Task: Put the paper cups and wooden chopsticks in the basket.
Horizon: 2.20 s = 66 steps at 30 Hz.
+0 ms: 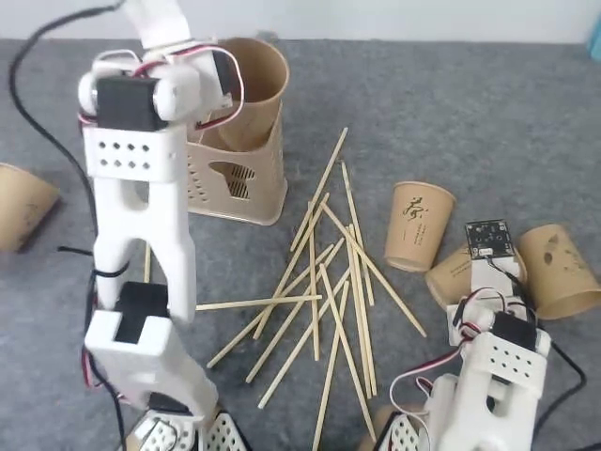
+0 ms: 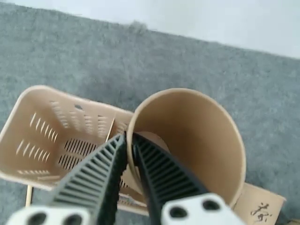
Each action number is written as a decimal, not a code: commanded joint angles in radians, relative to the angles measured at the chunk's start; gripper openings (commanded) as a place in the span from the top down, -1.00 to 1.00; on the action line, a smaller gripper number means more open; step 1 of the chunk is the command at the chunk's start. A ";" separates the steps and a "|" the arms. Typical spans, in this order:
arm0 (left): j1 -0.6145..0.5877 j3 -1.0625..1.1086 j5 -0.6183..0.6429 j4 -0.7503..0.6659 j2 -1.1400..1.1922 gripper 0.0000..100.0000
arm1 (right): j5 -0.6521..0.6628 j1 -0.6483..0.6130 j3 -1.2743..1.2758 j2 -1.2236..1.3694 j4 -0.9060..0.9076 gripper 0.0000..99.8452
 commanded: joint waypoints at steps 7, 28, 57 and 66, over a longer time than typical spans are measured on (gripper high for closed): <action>-0.020 -0.045 0.006 0.094 -0.009 0.82 | 0.012 0.007 -0.005 -0.030 -0.001 0.97; -0.520 -0.012 -0.210 0.043 -0.132 0.43 | 0.012 0.007 -0.005 -0.030 -0.001 0.97; -0.741 -0.008 -0.479 -0.275 0.597 0.45 | 0.012 0.005 -0.003 -0.030 -0.001 0.97; -0.735 -0.128 -0.482 -0.193 0.605 0.85 | 0.012 0.005 -0.003 -0.030 -0.001 0.97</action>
